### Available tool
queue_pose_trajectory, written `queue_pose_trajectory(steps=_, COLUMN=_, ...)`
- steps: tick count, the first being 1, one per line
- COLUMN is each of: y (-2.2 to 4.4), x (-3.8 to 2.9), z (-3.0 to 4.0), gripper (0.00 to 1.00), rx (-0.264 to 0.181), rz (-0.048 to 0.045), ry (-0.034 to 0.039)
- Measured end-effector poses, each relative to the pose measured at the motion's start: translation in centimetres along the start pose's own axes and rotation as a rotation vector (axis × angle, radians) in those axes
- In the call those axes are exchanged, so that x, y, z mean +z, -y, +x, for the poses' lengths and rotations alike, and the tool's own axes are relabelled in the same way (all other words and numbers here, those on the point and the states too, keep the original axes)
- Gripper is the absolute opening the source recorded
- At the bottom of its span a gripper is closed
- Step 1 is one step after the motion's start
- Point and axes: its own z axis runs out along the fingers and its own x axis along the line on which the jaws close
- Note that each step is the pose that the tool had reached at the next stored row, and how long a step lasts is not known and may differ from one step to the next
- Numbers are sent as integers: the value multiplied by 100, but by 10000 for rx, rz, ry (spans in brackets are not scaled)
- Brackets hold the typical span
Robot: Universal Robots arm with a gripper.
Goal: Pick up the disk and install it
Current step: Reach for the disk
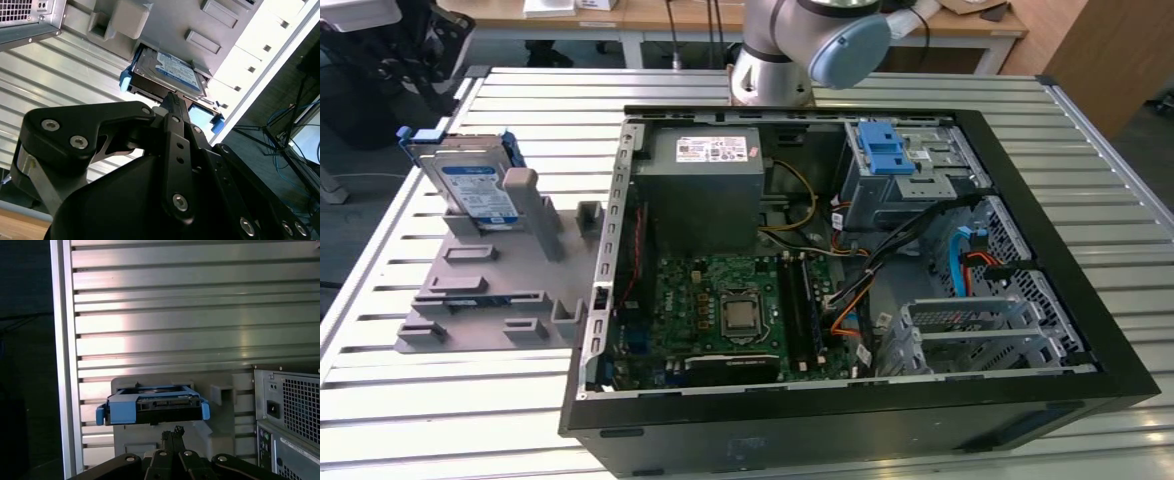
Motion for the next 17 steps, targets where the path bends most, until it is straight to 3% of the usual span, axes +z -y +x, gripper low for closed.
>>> queue_pose_trajectory(steps=5, y=-1, x=4, z=62, gripper=11, rx=1, rz=1, ry=-1)
queue_pose_trajectory(steps=17, y=9, x=15, z=309, gripper=11, rx=0, rz=1, ry=-1)
